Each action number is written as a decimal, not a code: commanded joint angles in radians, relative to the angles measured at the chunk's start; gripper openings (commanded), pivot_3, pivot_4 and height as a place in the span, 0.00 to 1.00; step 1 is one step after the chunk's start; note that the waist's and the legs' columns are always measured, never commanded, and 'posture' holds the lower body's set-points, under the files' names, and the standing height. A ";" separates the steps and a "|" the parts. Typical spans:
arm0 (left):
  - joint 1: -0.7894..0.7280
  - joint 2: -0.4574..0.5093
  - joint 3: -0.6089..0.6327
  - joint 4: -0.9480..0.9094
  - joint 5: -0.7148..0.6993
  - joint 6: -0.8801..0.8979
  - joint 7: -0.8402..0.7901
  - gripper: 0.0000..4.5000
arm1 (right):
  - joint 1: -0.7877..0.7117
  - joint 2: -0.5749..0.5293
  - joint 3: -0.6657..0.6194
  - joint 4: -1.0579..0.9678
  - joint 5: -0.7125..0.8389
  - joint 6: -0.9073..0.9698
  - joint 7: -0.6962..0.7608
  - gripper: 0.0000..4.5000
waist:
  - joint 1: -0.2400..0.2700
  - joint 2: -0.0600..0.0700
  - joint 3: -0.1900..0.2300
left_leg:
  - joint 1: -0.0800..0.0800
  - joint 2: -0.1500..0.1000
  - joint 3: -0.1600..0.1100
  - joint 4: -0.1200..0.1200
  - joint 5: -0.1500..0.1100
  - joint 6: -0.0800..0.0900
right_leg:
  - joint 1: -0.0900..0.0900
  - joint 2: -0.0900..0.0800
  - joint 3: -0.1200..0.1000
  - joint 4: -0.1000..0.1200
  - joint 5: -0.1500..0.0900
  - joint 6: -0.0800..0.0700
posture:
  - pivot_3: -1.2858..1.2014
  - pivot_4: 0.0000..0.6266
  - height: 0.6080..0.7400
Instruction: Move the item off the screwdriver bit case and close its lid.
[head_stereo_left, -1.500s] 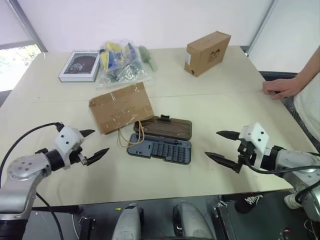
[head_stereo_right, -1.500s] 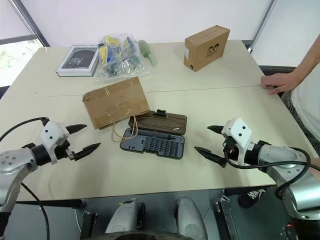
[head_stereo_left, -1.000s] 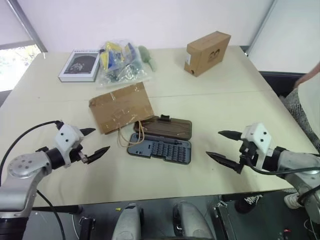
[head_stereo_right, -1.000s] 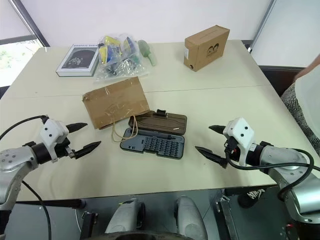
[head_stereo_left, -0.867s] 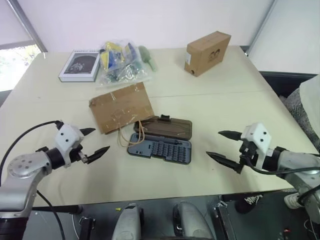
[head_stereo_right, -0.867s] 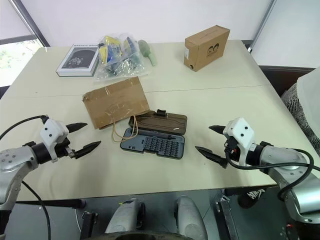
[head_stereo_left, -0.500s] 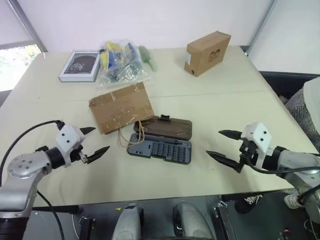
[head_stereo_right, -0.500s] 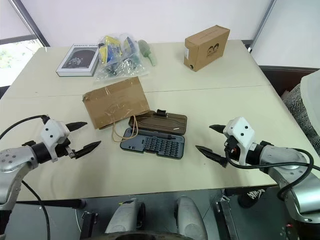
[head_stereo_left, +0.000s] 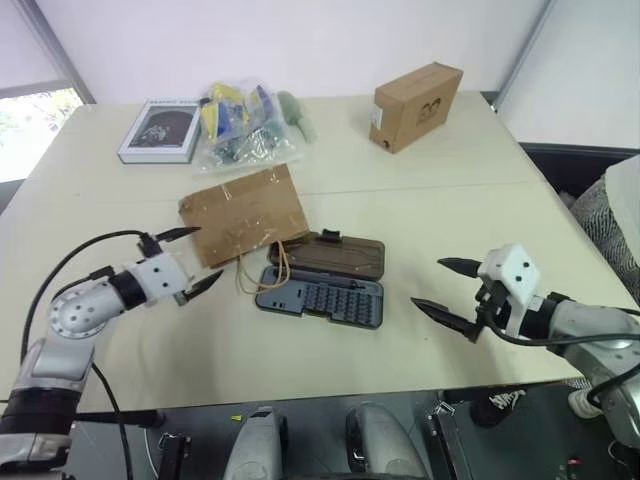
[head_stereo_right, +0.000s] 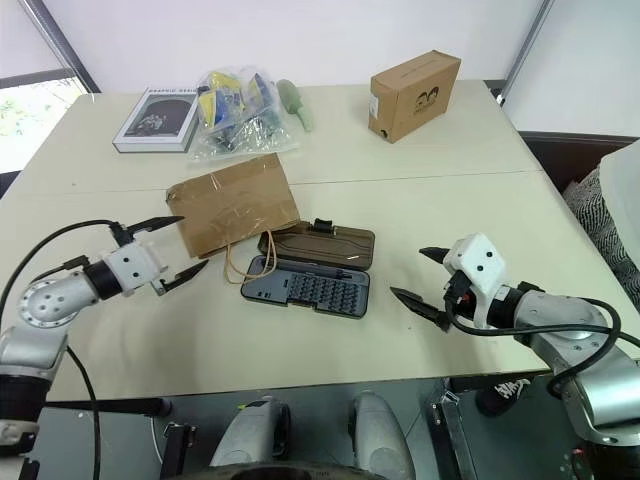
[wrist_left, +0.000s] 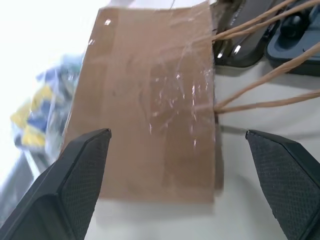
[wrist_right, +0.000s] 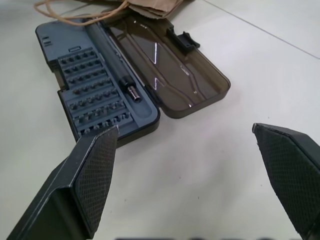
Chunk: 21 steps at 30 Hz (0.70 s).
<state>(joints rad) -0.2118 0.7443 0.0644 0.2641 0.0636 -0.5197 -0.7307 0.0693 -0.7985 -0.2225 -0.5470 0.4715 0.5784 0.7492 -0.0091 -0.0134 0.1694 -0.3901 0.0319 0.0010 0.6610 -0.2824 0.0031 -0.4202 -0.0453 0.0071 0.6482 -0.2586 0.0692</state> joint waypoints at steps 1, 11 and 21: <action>-0.039 -0.014 -0.040 0.065 0.027 -0.080 0.017 1.00 | 0.003 0.006 -0.017 -0.044 -0.006 -0.021 -0.015 0.99 | -0.001 0.000 0.000 | 0.000 0.000 0.000 0.000 0.000 0.000 | 0.000 0.000 0.000 0.000 0.000 0.000 | 0.52 0.24 1.00; -0.116 -0.048 -0.154 0.178 0.125 -0.204 0.059 1.00 | 0.017 0.011 -0.015 -0.064 -0.018 -0.020 -0.042 0.99 | 0.000 0.000 0.000 | 0.000 0.000 0.000 0.000 0.000 0.000 | 0.000 0.000 0.000 0.000 0.001 0.002 | 0.52 0.24 1.00; -0.133 -0.060 -0.194 0.237 0.193 -0.260 0.149 0.29 | 0.010 0.006 -0.015 -0.065 -0.018 -0.016 -0.049 1.00 | 0.000 0.000 0.000 | 0.000 0.000 0.000 0.001 0.000 0.000 | 0.001 0.000 0.000 0.001 0.002 0.003 | 0.52 0.24 1.00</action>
<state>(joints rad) -0.3373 0.6855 -0.1259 0.4969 0.2448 -0.7669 -0.5989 0.0903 -0.7928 -0.2220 -0.5848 0.4534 0.5736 0.7030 -0.0087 -0.0132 0.1690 -0.3895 0.0318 0.0008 0.6616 -0.2824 0.0031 -0.4192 -0.0452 0.0068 0.6488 -0.2567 0.0726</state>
